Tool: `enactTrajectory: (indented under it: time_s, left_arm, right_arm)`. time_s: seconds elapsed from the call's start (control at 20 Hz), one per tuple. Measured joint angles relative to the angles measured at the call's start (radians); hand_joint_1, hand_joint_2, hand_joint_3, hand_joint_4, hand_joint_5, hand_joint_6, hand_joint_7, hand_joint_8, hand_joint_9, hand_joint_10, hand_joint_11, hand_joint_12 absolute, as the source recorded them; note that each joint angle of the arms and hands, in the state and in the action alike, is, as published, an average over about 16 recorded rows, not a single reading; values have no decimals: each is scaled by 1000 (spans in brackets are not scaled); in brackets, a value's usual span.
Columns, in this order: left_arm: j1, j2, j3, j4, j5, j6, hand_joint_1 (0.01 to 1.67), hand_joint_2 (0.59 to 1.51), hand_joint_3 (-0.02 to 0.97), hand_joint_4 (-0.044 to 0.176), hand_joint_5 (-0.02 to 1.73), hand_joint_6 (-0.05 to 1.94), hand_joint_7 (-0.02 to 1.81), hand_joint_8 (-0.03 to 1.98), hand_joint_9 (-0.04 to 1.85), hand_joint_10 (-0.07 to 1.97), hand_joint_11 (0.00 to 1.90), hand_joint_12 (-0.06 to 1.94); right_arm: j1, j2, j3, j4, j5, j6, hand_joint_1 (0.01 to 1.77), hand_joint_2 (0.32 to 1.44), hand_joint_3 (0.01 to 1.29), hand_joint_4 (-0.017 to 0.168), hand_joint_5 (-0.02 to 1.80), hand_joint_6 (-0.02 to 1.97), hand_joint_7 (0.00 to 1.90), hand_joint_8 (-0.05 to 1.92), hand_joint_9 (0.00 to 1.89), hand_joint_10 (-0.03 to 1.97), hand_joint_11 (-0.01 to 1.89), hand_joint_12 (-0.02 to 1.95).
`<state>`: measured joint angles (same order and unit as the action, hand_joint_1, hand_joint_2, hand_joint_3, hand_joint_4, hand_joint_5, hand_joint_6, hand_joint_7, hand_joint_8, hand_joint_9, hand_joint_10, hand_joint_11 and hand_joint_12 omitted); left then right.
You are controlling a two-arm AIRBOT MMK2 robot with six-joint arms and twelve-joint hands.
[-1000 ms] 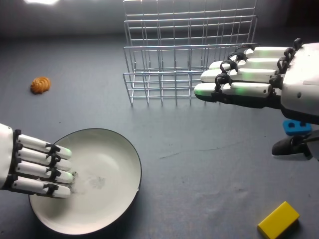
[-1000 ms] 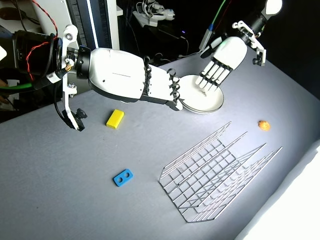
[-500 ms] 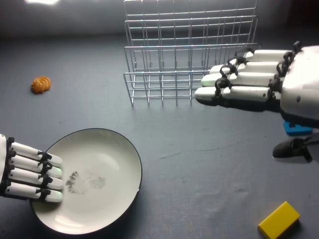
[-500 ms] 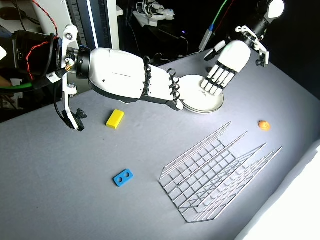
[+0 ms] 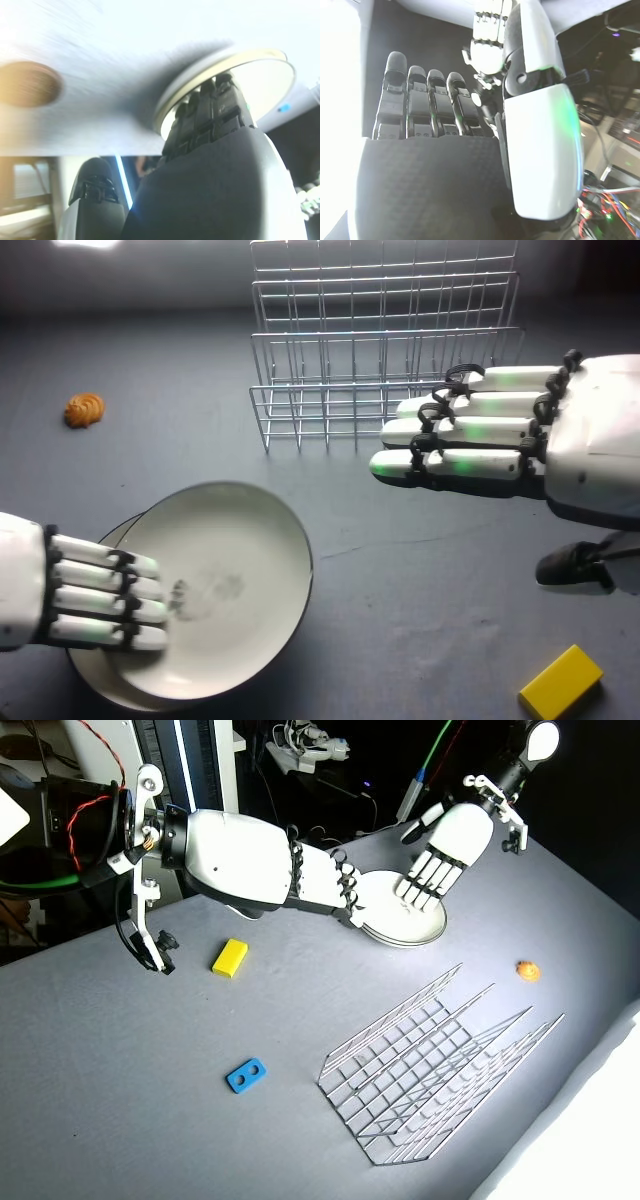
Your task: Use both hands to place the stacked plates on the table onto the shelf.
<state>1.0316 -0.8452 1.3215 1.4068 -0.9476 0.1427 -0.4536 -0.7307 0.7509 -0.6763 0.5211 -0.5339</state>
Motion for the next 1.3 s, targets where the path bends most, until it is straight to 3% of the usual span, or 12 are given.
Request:
enactTrajectory:
  time_s: [0.25, 0.6, 0.95, 1.3]
  left_arm:
    - [0, -9, -62, -59, 50, 0, 15, 1159, 21, -1, 5, -12, -11, -17, 9, 2, 16, -10]
    - [-9, -17, -125, -122, 104, 1, 15, 1159, 21, -1, 3, -8, -12, -20, 15, 3, 16, -8]
    - [-16, -19, -143, -139, 122, 1, 15, 1151, 22, -1, 1, -9, -12, -20, 17, 3, 16, -8]
    - [-16, -20, -146, -145, 124, 1, 15, 1143, 22, -1, 2, -10, -12, -20, 17, 1, 16, -9]
  right_arm:
    - [1, -60, -2, 8, -24, -115, 1198, 997, 14, -1, 81, 18, 39, 14, 59, 5, 14, 513]
    - [11, -201, 33, 85, -83, -349, 1200, 995, 13, -1, 98, 18, 56, 14, 68, 4, 14, 563]
    - [26, -351, 104, 203, -129, -558, 1186, 999, 14, -1, 92, 19, 59, 14, 69, 4, 14, 561]
    - [26, -465, 190, 278, -144, -651, 1184, 1009, 14, -1, 95, 19, 77, 13, 84, 4, 13, 545]
